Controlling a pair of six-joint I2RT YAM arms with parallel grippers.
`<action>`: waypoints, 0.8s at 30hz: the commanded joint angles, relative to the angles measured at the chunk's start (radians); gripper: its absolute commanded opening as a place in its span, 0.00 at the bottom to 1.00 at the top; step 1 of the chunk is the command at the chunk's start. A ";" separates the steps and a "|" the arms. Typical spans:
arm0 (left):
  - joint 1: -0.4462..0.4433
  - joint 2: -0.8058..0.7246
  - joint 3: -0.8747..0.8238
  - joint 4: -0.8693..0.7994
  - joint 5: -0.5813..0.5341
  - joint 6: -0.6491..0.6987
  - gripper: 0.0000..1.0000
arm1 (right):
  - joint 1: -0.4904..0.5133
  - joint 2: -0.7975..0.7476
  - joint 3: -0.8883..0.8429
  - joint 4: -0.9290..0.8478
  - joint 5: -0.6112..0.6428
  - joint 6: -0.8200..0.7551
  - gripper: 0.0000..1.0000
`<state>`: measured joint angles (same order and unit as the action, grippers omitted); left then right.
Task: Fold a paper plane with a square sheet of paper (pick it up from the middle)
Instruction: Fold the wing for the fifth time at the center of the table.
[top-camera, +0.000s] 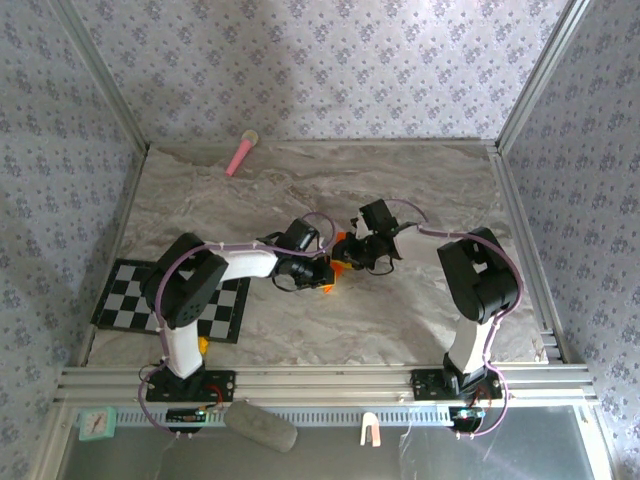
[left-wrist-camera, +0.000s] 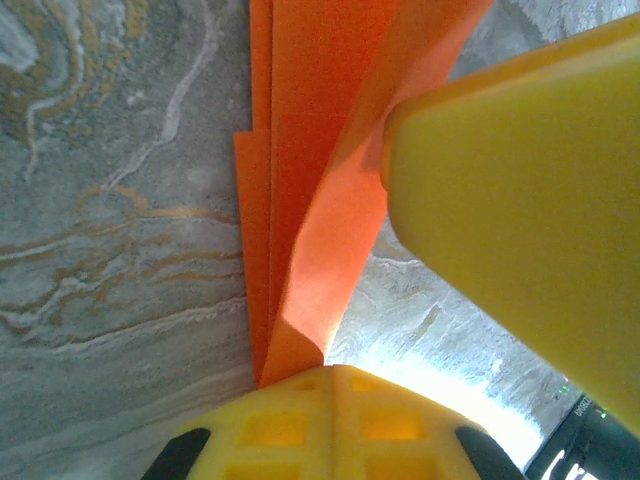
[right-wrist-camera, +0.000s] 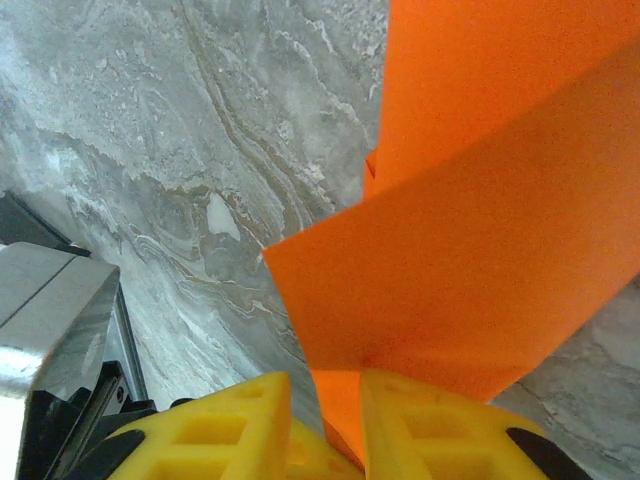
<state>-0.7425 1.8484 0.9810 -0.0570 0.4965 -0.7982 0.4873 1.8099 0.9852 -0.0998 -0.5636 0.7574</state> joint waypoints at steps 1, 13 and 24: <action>-0.009 -0.063 0.007 -0.039 -0.016 -0.009 0.07 | 0.008 0.023 0.030 -0.043 0.014 -0.023 0.25; -0.006 -0.073 -0.002 -0.094 -0.062 -0.011 0.11 | 0.013 0.039 0.037 -0.046 0.008 -0.024 0.25; -0.011 -0.032 0.001 -0.091 -0.048 -0.022 0.09 | 0.013 0.049 0.041 -0.057 0.015 -0.023 0.25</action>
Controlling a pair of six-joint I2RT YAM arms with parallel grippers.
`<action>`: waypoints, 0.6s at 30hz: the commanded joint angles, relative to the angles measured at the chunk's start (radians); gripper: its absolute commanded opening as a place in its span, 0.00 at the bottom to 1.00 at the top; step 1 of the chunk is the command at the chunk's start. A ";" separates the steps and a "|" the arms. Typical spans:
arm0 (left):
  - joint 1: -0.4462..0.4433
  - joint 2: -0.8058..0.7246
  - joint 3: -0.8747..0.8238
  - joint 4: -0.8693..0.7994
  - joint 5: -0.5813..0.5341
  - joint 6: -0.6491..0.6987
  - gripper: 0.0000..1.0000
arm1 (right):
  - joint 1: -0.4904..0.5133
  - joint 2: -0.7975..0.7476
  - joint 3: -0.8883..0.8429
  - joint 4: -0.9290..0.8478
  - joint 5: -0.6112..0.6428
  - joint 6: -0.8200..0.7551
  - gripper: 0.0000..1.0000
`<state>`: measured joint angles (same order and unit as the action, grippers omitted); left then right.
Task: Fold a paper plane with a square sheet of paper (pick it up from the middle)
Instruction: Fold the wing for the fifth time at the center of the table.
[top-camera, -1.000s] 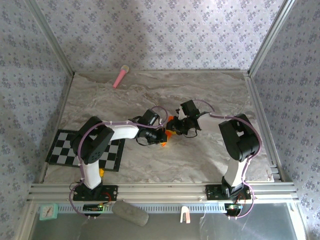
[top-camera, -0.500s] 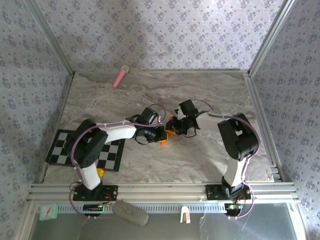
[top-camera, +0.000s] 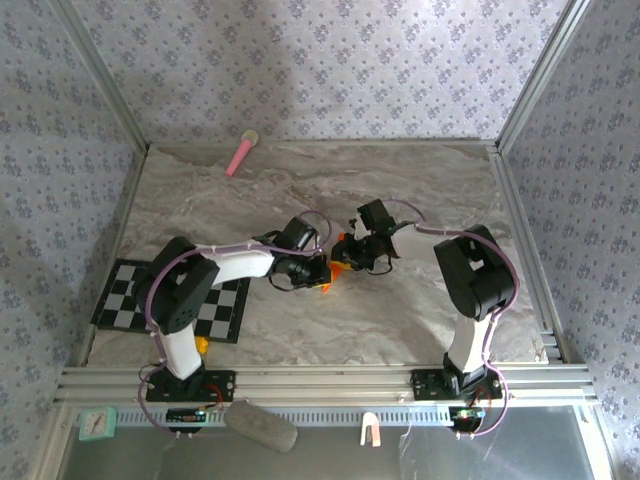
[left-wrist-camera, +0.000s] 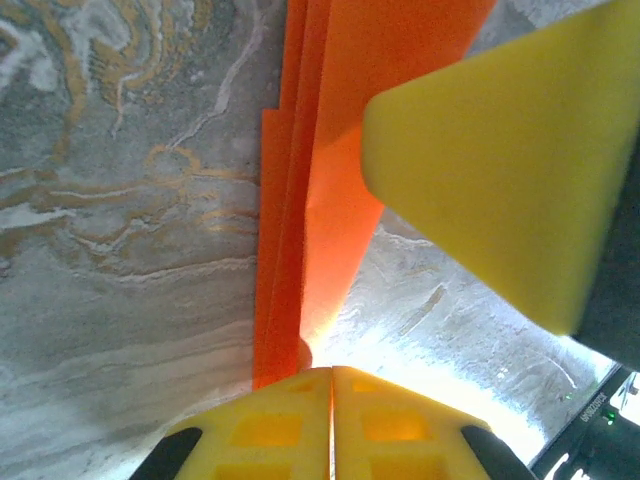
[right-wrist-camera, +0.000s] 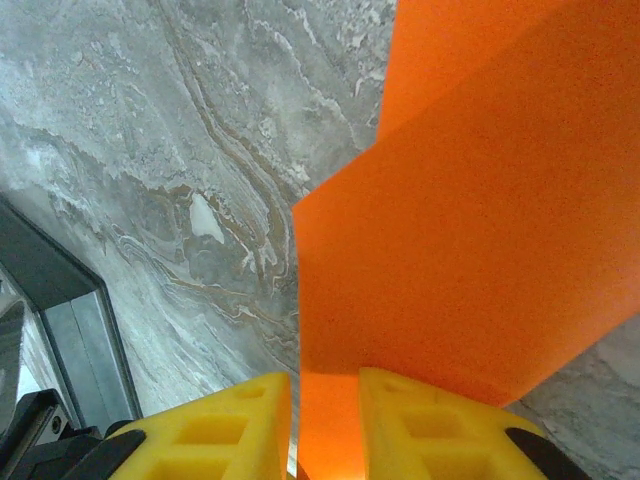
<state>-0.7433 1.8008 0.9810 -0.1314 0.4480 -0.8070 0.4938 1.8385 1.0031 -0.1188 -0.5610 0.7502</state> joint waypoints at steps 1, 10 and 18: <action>-0.011 0.021 0.001 -0.020 0.000 -0.014 0.09 | 0.006 0.023 0.023 -0.038 0.012 -0.015 0.25; -0.011 0.047 -0.005 -0.024 -0.005 -0.017 0.07 | 0.008 0.028 0.026 -0.048 0.015 -0.016 0.25; -0.012 0.046 -0.005 -0.028 0.001 -0.021 0.07 | 0.008 0.025 0.025 -0.035 0.004 -0.010 0.25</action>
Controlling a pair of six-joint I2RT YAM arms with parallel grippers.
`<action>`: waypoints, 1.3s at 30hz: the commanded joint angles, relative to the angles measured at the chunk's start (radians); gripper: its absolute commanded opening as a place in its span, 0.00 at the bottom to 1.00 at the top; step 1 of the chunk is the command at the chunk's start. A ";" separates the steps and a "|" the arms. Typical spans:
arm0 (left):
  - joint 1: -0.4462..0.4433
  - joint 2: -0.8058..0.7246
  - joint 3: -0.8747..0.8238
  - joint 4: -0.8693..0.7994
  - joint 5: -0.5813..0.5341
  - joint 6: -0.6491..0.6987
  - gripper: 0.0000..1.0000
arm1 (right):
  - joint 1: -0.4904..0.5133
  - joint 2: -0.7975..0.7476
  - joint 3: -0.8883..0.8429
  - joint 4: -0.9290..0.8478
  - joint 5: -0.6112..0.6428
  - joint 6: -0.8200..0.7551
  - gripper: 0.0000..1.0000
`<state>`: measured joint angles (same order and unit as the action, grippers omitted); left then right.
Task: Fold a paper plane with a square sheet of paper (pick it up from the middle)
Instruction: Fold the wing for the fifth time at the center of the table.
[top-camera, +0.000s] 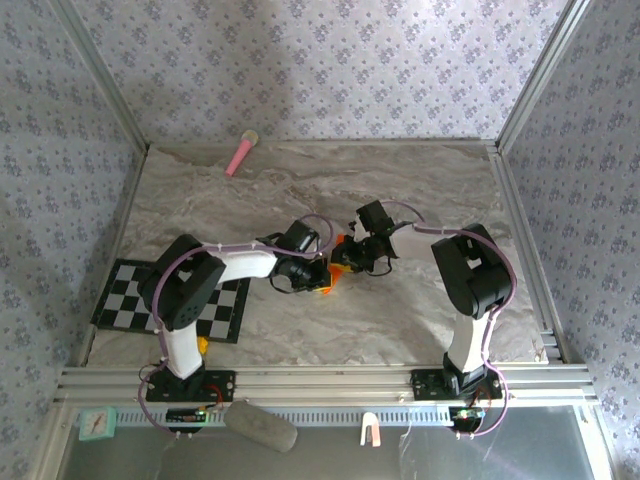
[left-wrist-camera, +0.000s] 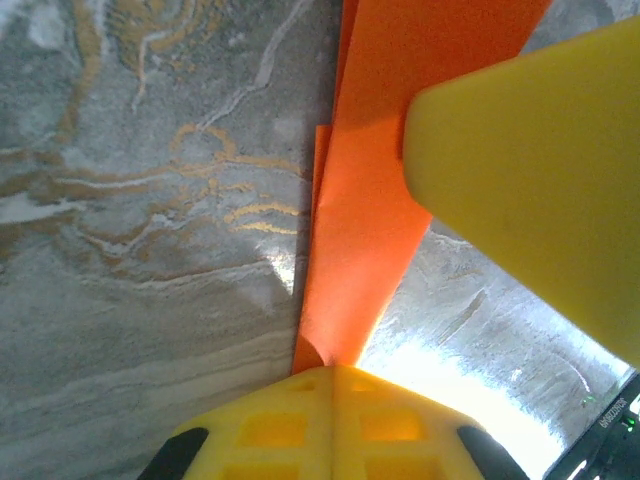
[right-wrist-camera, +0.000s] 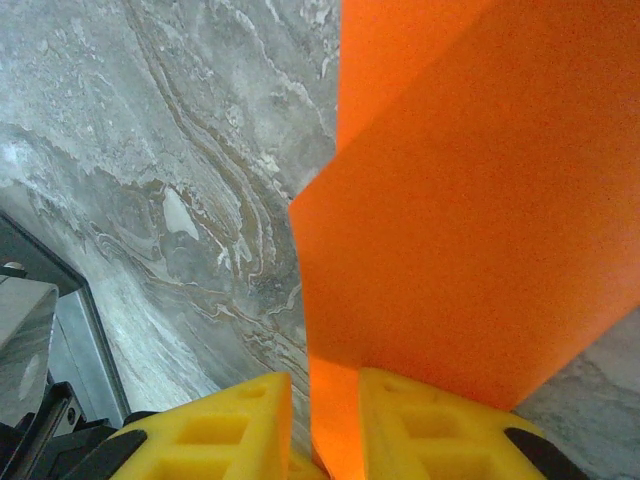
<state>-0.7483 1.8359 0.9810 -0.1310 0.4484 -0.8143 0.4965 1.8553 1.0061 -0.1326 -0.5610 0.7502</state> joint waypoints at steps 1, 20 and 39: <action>-0.008 0.003 -0.004 -0.028 0.000 -0.013 0.07 | 0.005 0.004 0.022 -0.017 0.000 -0.009 0.25; 0.008 -0.112 -0.038 -0.062 -0.038 -0.025 0.20 | 0.002 -0.024 0.014 -0.009 -0.009 -0.009 0.25; -0.011 -0.069 -0.030 -0.070 -0.017 0.015 0.17 | 0.001 -0.051 0.005 0.016 -0.035 -0.003 0.28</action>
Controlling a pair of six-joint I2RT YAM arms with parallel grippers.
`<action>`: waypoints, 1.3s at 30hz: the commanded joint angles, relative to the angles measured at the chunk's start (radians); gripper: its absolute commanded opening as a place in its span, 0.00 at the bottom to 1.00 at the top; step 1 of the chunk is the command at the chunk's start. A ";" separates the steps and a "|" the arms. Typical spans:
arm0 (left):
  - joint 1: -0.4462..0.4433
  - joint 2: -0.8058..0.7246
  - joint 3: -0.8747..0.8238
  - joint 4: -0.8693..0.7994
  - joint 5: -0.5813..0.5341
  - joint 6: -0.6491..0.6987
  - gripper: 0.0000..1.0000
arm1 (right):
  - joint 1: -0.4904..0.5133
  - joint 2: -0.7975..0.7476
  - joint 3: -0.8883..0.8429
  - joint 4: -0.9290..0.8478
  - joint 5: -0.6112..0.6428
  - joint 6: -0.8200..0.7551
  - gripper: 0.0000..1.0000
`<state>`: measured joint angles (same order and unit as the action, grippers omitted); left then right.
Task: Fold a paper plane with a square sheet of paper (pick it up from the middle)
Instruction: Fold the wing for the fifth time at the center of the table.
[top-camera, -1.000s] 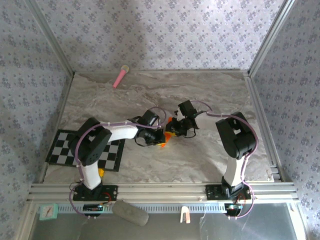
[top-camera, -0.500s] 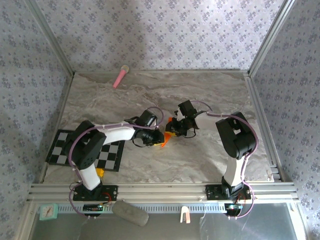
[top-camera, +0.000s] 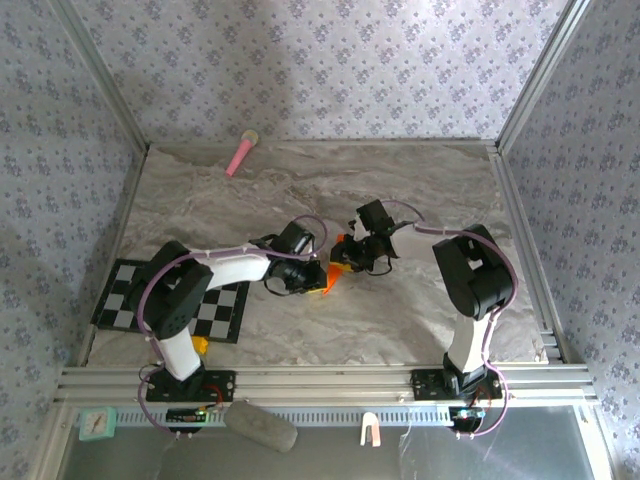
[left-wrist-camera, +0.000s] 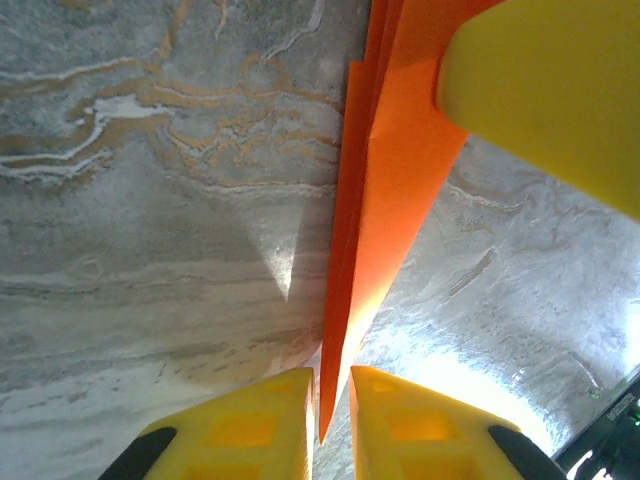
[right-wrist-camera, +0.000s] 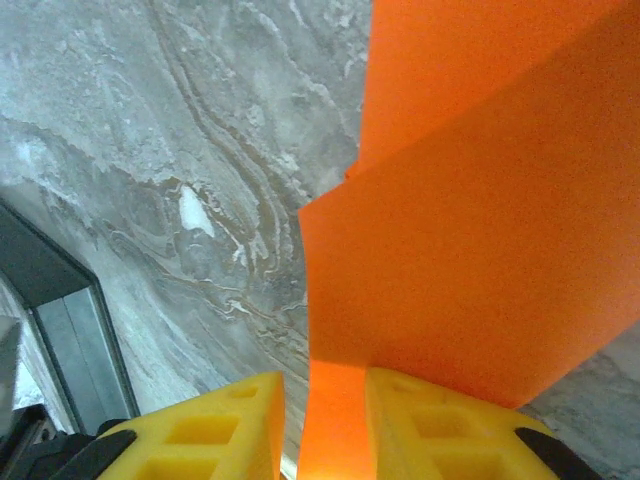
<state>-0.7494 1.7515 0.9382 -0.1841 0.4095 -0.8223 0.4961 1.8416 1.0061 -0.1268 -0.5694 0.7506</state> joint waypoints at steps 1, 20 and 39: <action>-0.011 0.018 0.013 -0.016 0.025 0.027 0.17 | 0.000 -0.040 0.005 0.018 -0.031 -0.002 0.28; -0.031 0.006 0.014 -0.002 -0.026 0.129 0.05 | -0.005 -0.087 -0.035 0.014 -0.033 -0.002 0.28; -0.050 -0.001 0.048 -0.110 -0.089 0.391 0.04 | -0.010 -0.078 0.068 -0.239 0.177 0.005 0.49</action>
<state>-0.7895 1.7687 0.9554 -0.2195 0.3565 -0.5056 0.4923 1.7779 1.0302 -0.2726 -0.4568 0.7441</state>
